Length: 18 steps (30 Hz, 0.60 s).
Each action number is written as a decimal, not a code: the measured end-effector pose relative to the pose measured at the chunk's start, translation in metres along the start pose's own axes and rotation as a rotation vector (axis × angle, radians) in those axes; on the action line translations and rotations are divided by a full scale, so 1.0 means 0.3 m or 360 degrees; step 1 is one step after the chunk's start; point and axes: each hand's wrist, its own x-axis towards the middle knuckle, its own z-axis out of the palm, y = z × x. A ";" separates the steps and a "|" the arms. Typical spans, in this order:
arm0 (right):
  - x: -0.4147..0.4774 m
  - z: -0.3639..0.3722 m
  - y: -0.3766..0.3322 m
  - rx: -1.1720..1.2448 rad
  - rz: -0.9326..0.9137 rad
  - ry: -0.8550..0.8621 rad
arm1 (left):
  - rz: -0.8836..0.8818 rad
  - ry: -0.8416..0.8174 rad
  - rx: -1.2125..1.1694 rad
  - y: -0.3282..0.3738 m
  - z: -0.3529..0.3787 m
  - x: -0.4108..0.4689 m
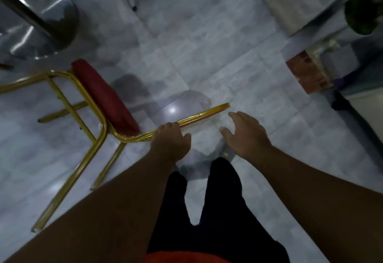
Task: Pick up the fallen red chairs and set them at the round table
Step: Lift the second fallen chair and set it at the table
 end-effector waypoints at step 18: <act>1.020 0.462 0.468 -0.0263 -0.0953 -0.0596 | -0.0018 0.0127 -0.0051 0.135 0.584 0.793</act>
